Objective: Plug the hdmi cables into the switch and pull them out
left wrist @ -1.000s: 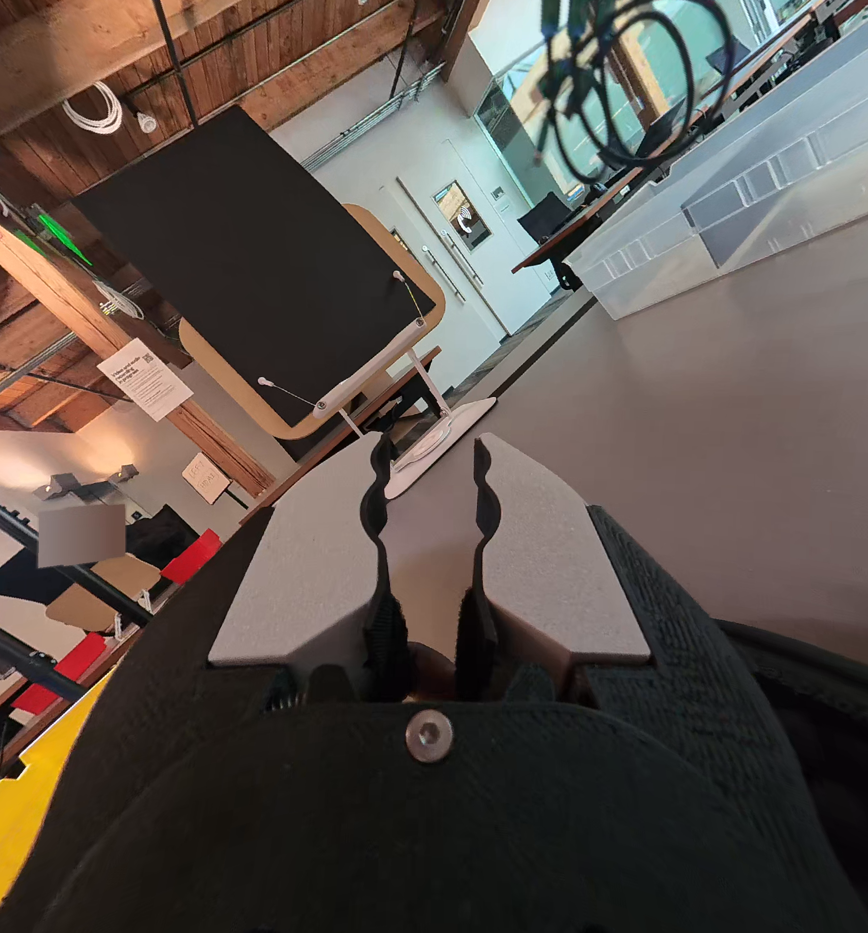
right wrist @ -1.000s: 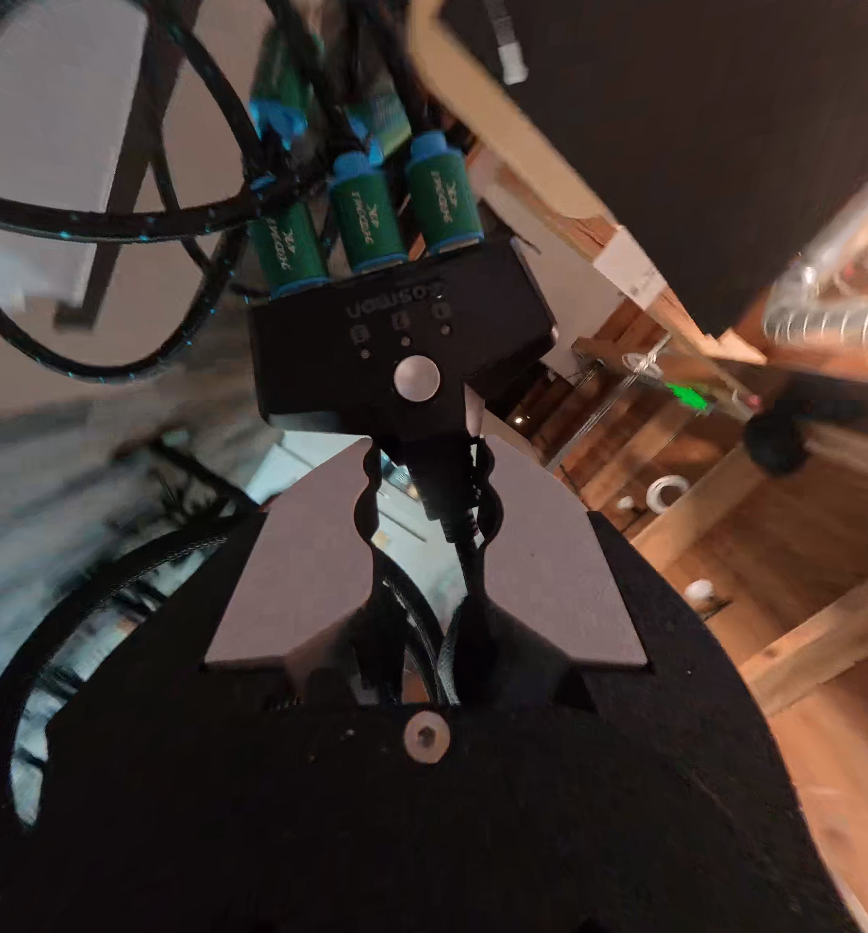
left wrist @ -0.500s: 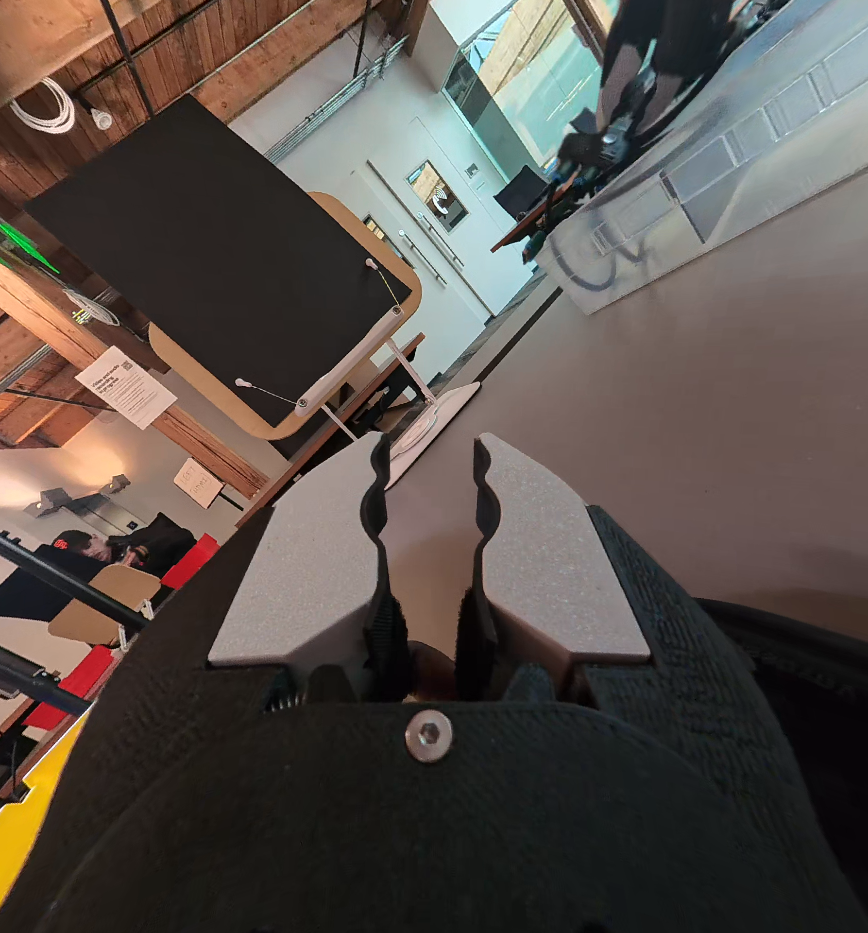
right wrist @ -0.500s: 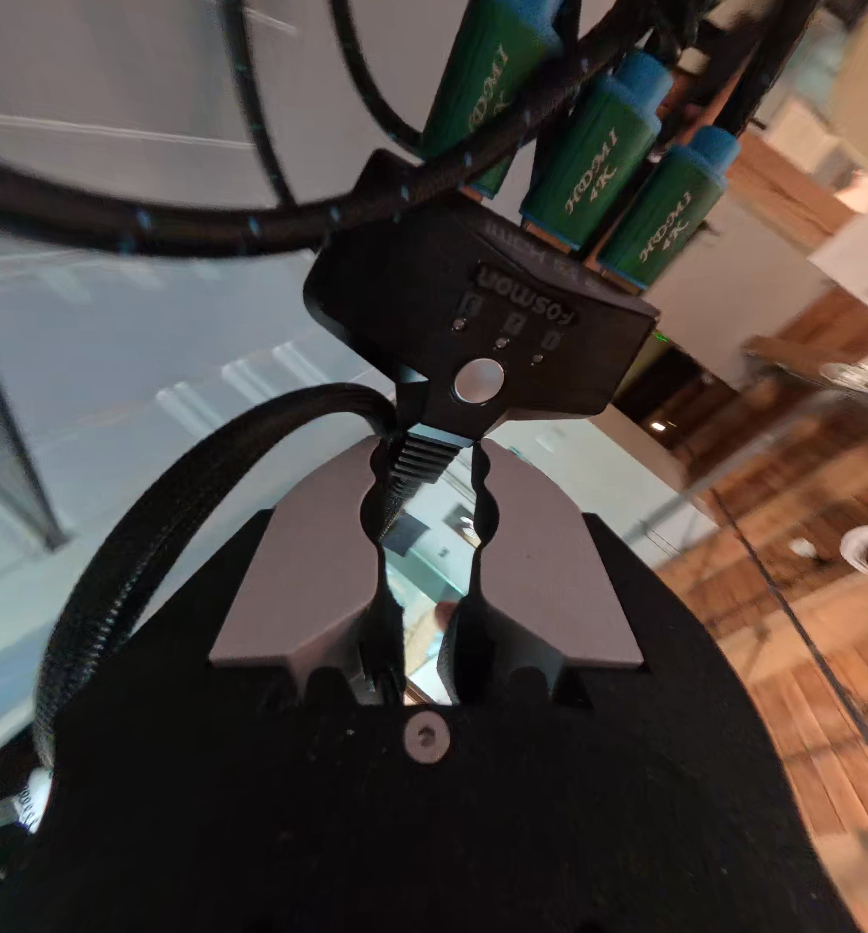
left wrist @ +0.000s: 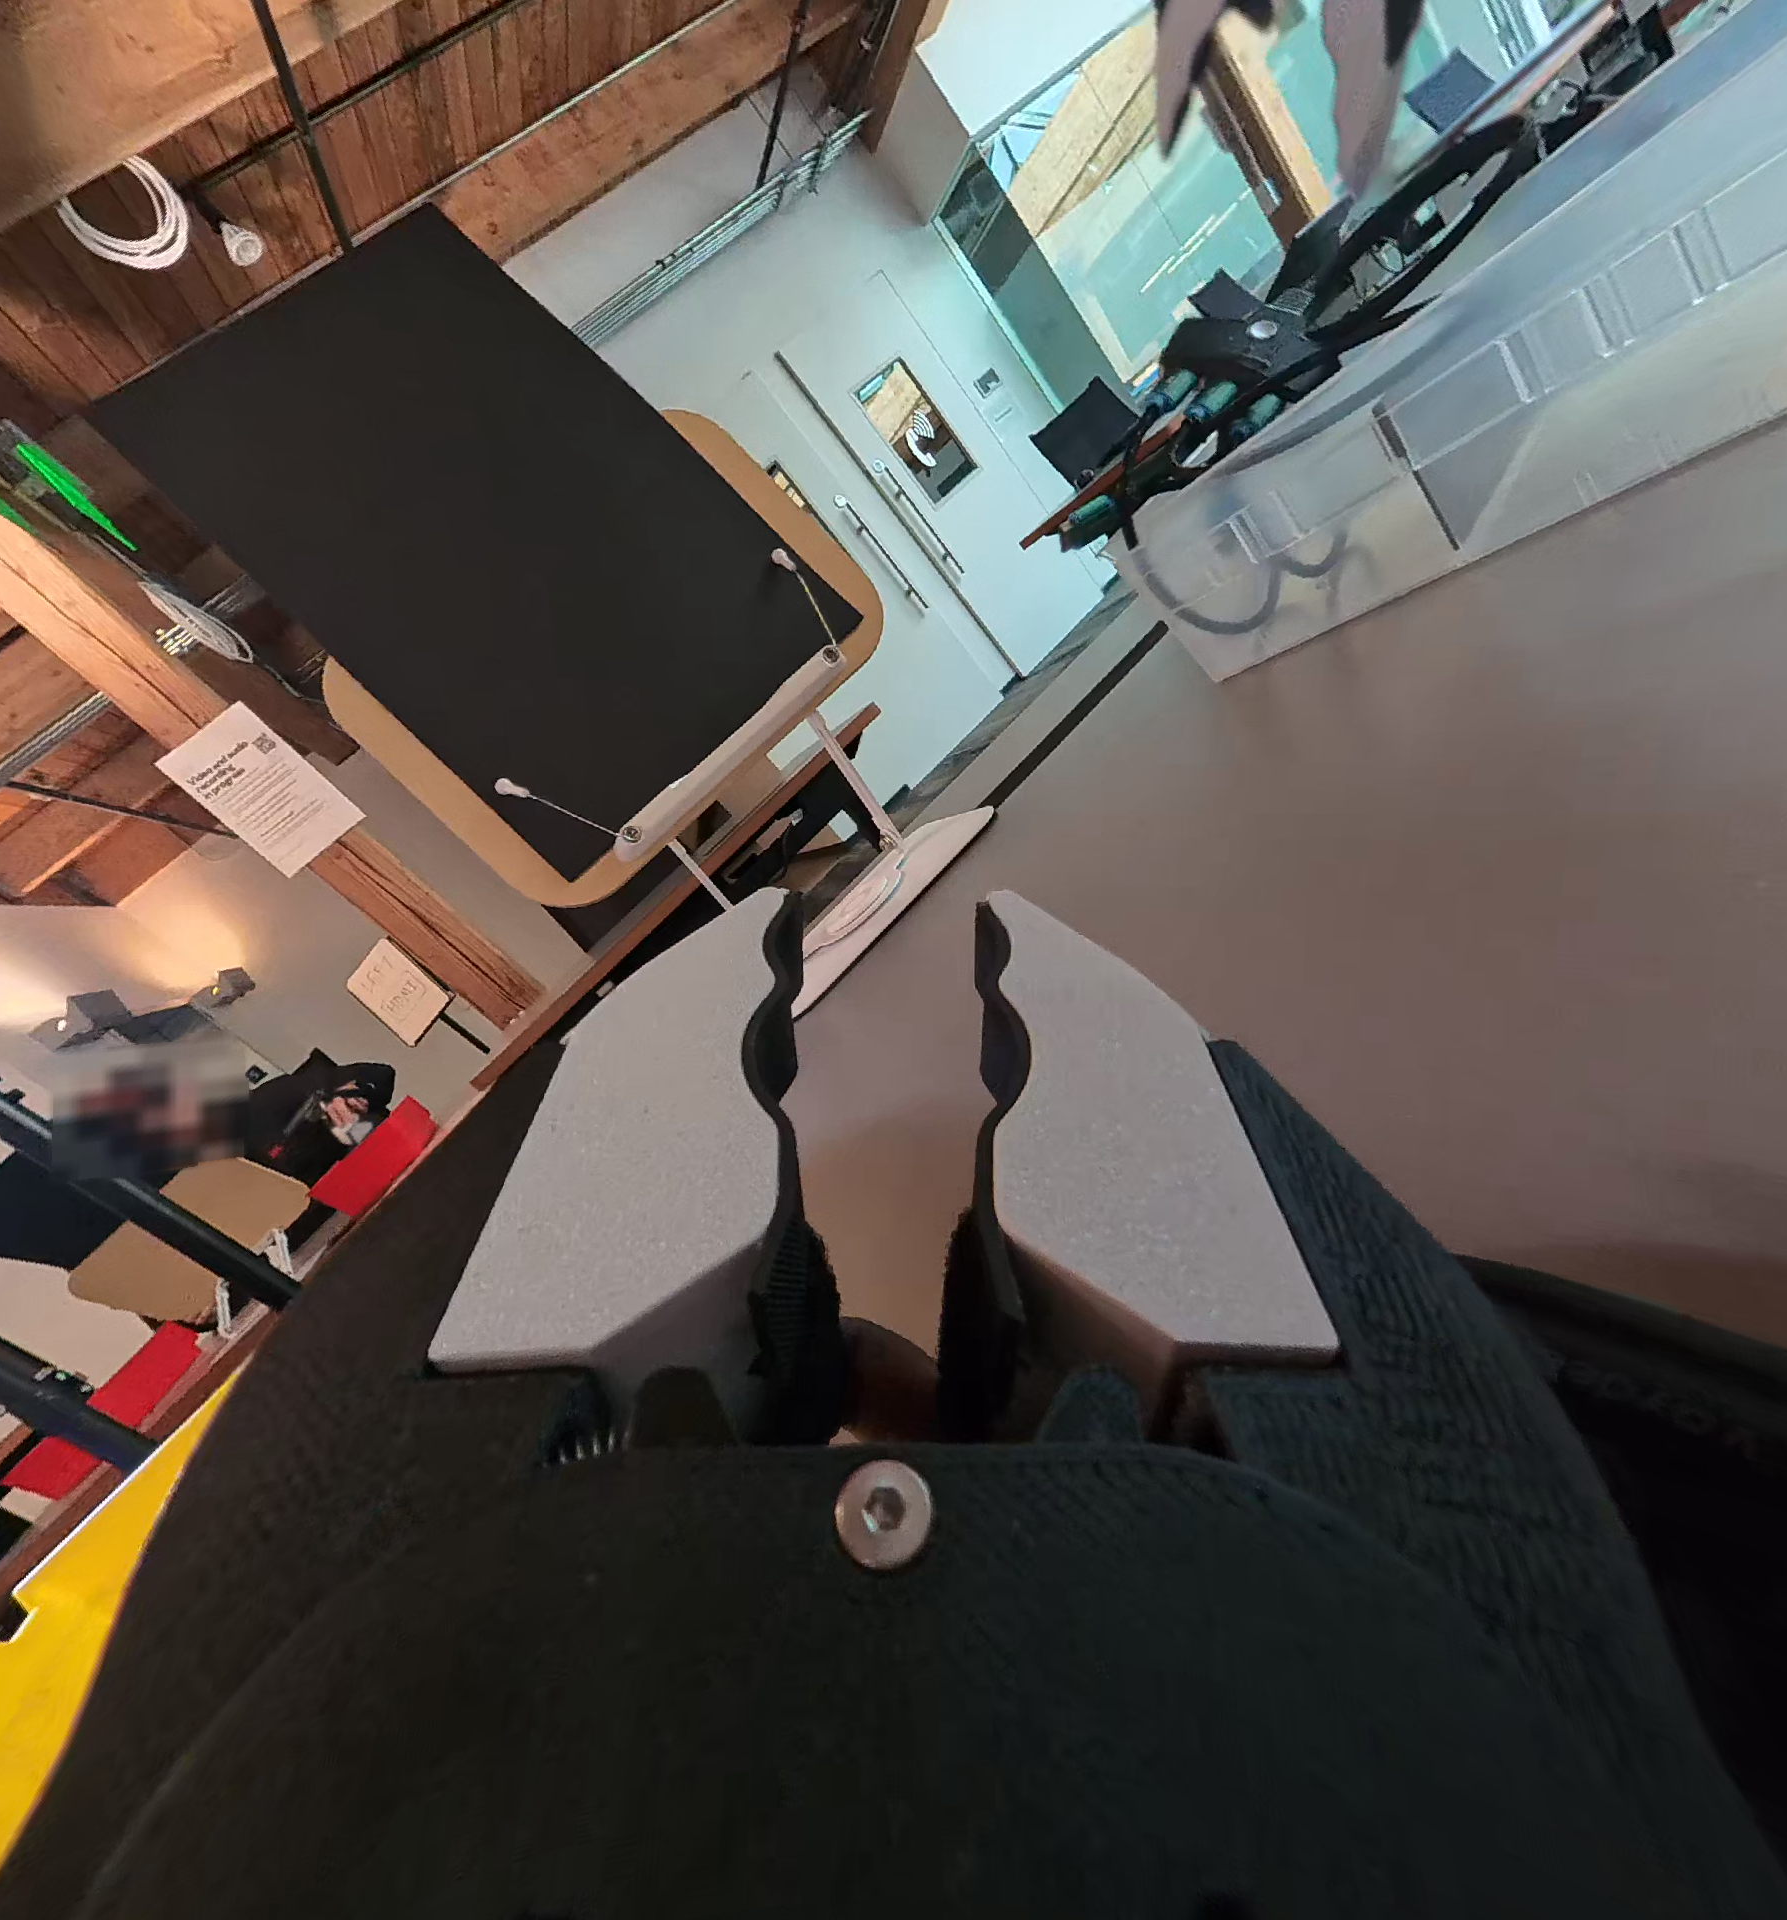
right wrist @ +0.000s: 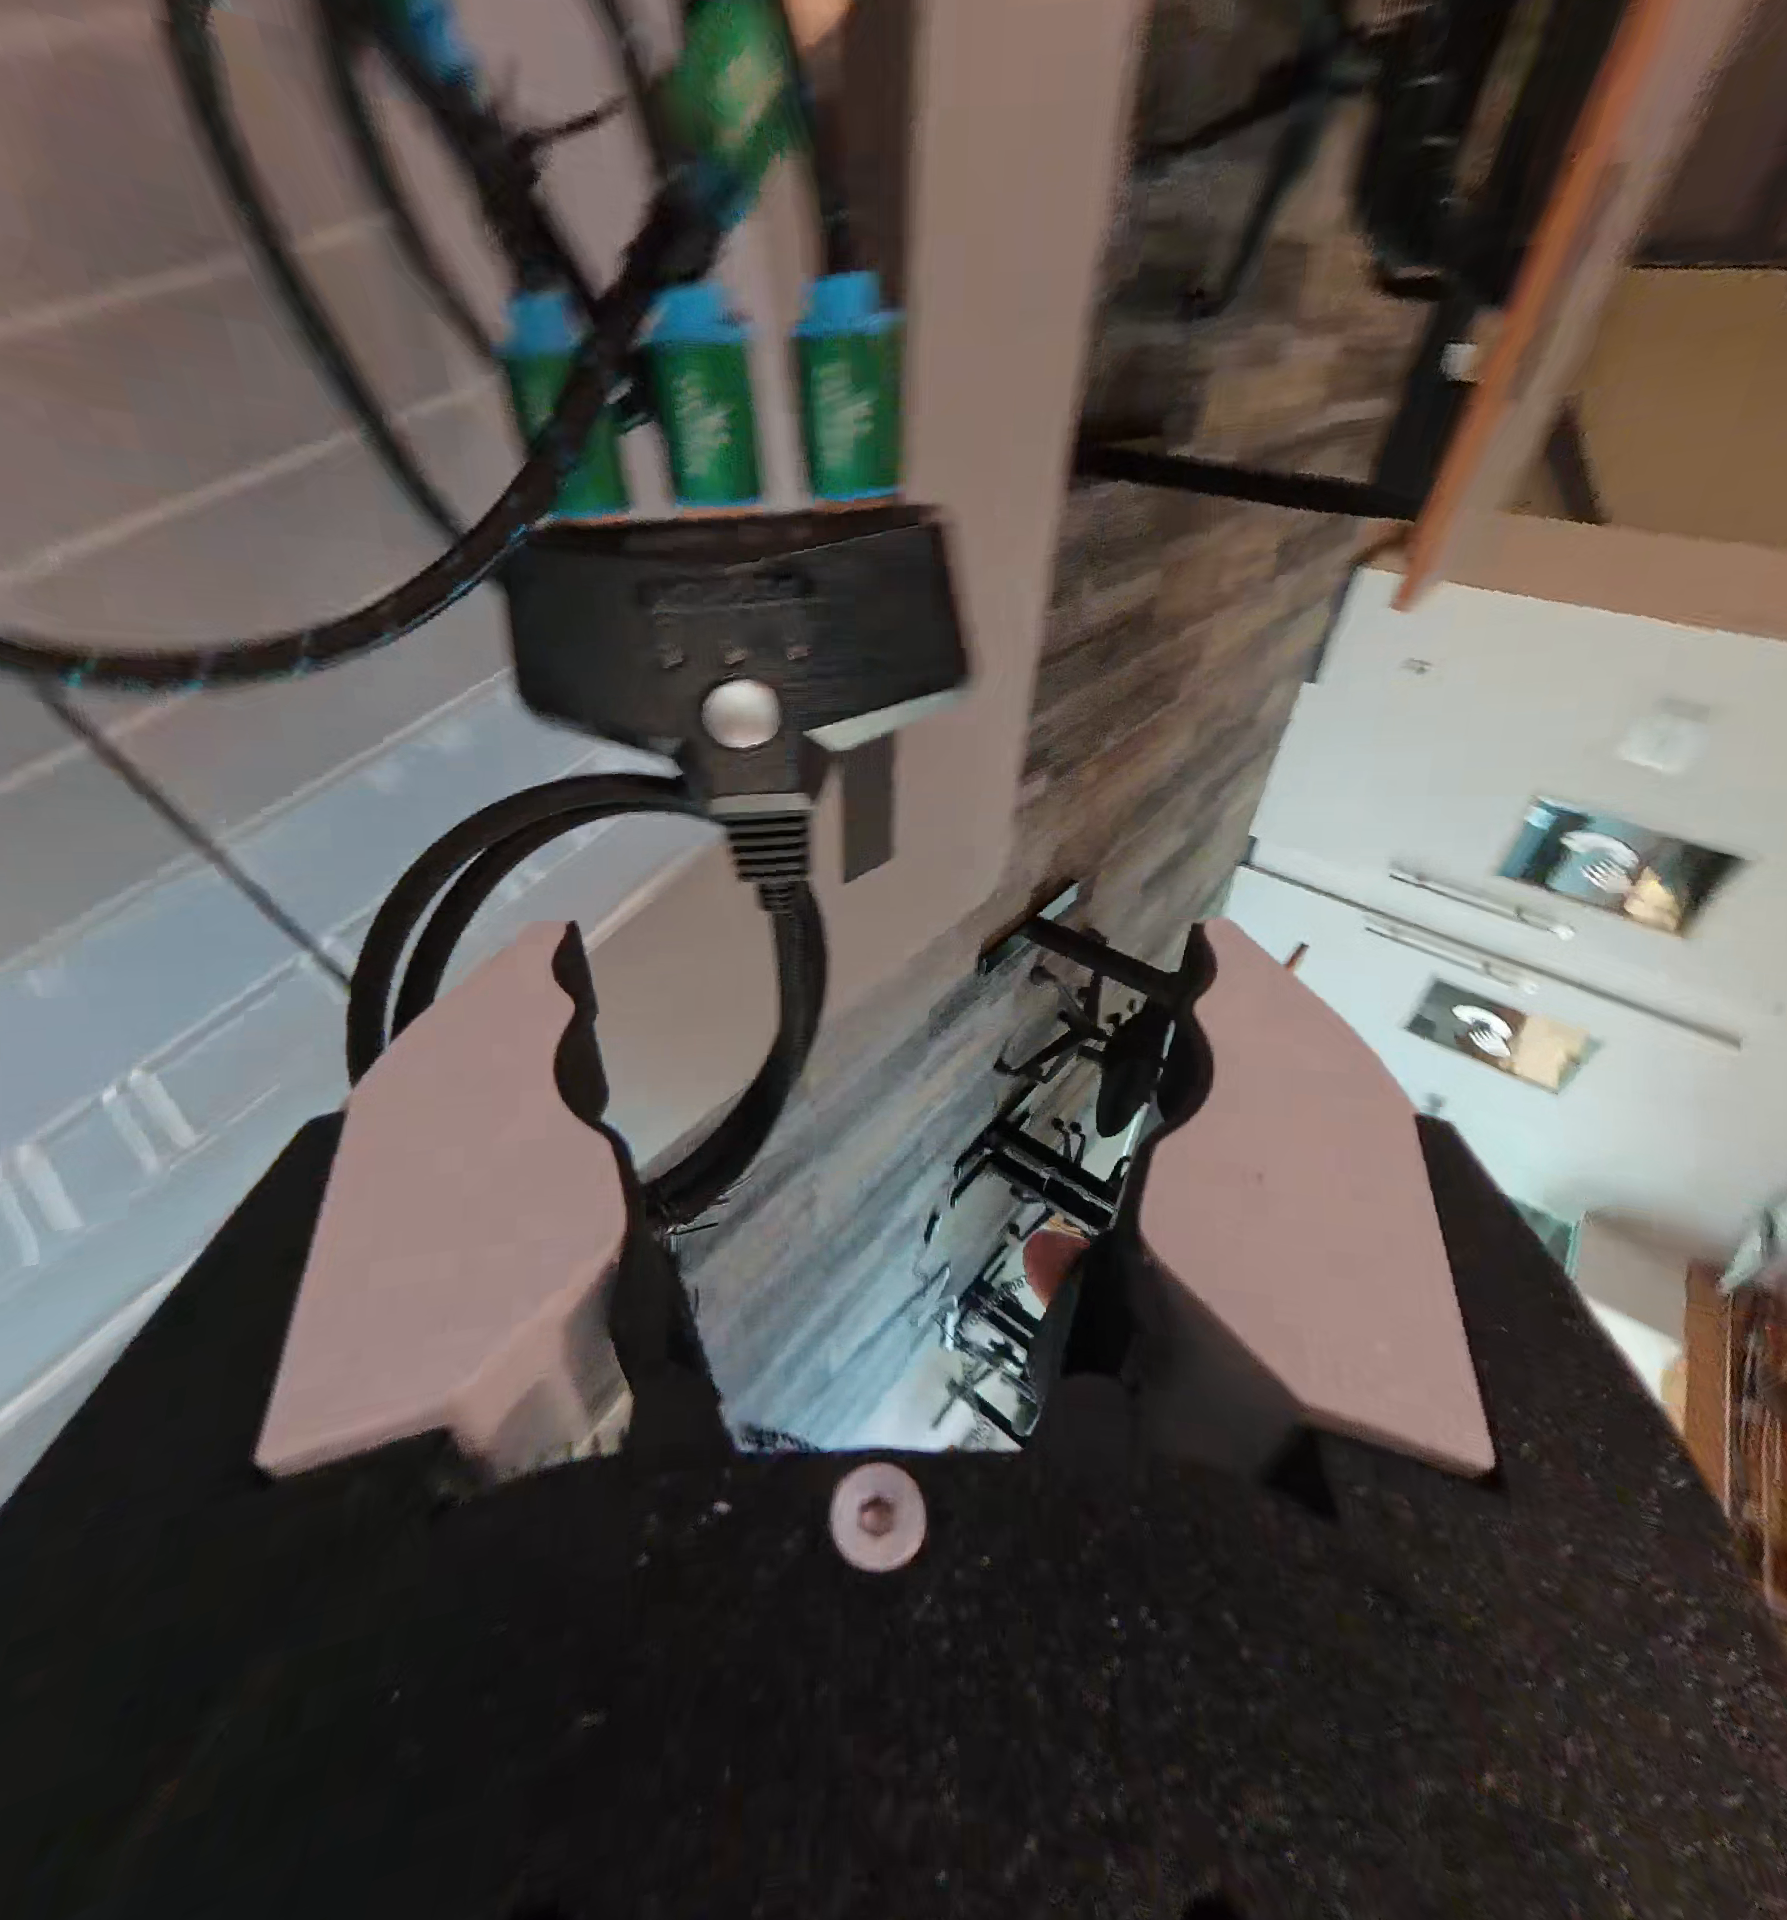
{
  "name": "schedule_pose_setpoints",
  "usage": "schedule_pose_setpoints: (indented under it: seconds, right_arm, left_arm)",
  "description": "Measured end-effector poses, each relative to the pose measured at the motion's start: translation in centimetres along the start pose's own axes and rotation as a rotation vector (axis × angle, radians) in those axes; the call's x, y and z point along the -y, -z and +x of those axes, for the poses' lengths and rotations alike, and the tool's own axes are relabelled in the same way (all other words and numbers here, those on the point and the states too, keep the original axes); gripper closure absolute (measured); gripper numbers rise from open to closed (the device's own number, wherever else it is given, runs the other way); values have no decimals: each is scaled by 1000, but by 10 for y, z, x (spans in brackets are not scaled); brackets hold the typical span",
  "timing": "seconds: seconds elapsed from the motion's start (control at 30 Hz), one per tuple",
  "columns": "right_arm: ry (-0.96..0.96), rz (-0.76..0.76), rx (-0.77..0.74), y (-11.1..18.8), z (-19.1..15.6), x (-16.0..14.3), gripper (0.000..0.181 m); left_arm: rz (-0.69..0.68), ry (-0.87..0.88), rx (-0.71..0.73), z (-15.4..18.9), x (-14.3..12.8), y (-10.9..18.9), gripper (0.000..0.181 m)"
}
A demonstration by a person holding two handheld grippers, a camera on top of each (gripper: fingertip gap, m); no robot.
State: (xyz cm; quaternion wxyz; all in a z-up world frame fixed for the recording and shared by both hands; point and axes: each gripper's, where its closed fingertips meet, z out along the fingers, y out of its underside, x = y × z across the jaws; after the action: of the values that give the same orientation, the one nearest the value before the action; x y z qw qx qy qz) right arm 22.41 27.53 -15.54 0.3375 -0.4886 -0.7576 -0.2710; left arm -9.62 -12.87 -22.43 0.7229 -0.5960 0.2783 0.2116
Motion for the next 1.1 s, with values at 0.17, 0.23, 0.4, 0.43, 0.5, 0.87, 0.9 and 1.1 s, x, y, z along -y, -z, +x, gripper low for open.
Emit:
schedule_pose_setpoints:
  seconds: [0.17, 0.23, 0.4, 0.43, 0.5, 0.87, 0.9, 1.1]
  right_arm:
    - [-431, 289, -210, 72, 13, 60, 79]
    - [-606, 598, -156, 112, -11, 119, 92]
    - [-741, 1390, 117, 208, -100, 264, 115]
    - [-706, 1433, 185, 209, -123, 284, 113]
    - [-629, 1414, 229, 189, -161, 308, 111]
    - [-716, 1392, 381, 158, -191, 322, 113]
    - [-698, 1378, 351, 156, -191, 321, 114]
    - [-689, 1333, 349, 146, -194, 321, 113]
  left_arm:
    - [-9, -8, -5, 2, -1, -1, 150]
    - [-8, 1, -1, 2, -1, 0, 150]
    - [1, 95, -10, 0, 5, 2, 148]
    - [6, 151, -7, -4, 10, 3, 147]
    - [23, 282, -36, -18, 24, 8, 147]
    - [-635, -54, -585, -138, -75, 49, 132]
    - [-701, -81, -602, -147, -97, 45, 133]
    - [-947, -19, -707, -161, -194, 2, 126]
